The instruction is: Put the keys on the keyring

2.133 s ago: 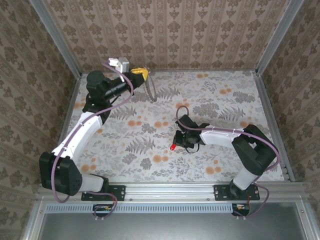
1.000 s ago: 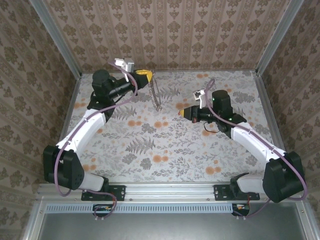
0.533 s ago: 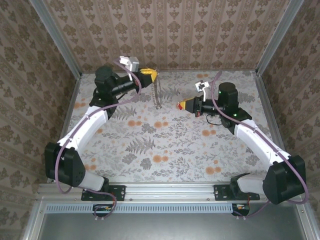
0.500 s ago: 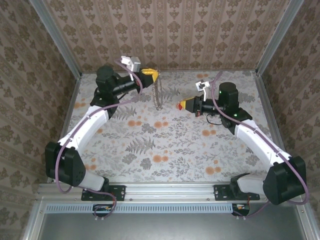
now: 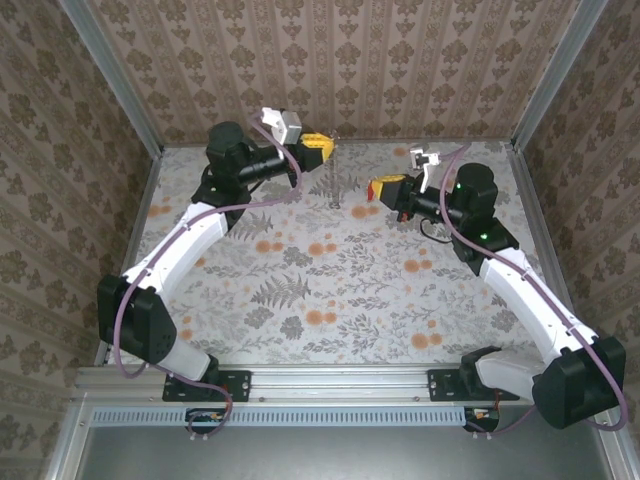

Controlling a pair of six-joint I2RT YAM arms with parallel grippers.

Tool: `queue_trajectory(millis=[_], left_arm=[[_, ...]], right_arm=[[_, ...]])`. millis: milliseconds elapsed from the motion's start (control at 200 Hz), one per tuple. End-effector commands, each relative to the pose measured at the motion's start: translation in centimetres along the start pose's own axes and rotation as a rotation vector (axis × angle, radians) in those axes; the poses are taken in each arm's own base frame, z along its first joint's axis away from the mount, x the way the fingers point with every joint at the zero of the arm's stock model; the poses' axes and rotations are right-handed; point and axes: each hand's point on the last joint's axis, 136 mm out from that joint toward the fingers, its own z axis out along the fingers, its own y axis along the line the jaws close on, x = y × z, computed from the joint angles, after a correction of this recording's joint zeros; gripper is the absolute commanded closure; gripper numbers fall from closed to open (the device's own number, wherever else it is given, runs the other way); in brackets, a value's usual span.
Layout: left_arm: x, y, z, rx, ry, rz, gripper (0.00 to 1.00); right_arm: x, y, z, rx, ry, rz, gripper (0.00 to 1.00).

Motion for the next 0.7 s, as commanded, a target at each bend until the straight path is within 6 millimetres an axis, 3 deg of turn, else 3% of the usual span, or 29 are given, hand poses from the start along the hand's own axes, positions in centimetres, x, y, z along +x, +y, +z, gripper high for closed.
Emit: queue_trajectory(millis=[0,360,695], left_arm=[[-2.2,-1.3,0.6,0.072,-0.027,0.085,1.00],[-2.8,-3.4,1.3,0.198,-0.056,0.015,1.00],[-2.6,-4.2,1.6,0.227,-0.046,0.003,1.00]], right_arm=[[-4.6,1.8,-0.9,-0.015,-0.117,-0.105,1.00],[-6.8,3.3,-1.1,-0.062,-0.149,-0.169,1.00],[-7.3,3.8,-0.2,-0.123,-0.134,-0.168,1.00]])
